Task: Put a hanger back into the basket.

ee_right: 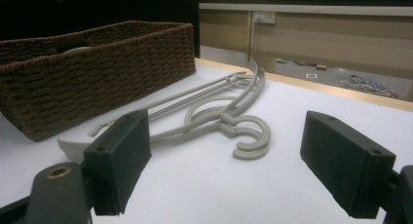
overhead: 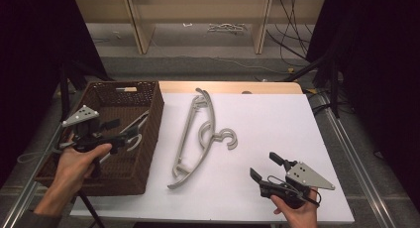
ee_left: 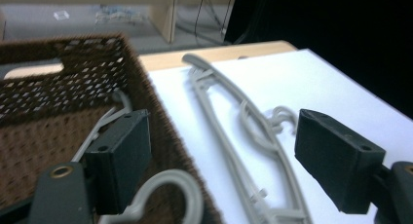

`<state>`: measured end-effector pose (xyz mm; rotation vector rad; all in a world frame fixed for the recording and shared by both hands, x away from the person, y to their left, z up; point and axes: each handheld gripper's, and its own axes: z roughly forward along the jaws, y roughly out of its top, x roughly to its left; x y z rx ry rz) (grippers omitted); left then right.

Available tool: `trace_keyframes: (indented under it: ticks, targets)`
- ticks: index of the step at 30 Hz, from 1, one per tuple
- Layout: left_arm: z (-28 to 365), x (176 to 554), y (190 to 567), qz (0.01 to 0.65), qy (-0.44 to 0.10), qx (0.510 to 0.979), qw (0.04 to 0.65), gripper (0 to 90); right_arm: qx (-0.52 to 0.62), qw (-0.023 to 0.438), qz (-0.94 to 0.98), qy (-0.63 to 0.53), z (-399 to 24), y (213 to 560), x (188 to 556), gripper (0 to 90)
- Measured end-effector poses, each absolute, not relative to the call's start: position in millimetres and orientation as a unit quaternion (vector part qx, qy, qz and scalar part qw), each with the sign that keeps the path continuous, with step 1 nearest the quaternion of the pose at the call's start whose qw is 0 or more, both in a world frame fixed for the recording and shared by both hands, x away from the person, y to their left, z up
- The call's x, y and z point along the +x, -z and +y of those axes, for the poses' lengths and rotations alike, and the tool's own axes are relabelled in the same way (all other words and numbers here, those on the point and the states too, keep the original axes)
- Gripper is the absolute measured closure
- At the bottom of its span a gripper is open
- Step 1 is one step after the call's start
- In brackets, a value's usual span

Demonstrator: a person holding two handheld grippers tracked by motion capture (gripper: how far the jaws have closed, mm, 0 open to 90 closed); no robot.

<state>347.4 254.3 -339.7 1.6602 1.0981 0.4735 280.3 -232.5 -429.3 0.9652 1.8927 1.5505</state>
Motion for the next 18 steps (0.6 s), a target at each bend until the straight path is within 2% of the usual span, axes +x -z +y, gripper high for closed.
trace_keyframes:
  ticks: [8,18]
  targets:
    - [224.5,334.4,344.0,0.423,-0.222,0.706,0.523,20.2,0.351,0.254,0.702,-0.566,-232.8,429.0,280.3,19.5]
    - [193.0,333.3,361.9,0.392,-0.199,0.723,0.532,19.2,0.344,0.265,0.701,-0.566,-233.4,428.8,281.4,19.2]
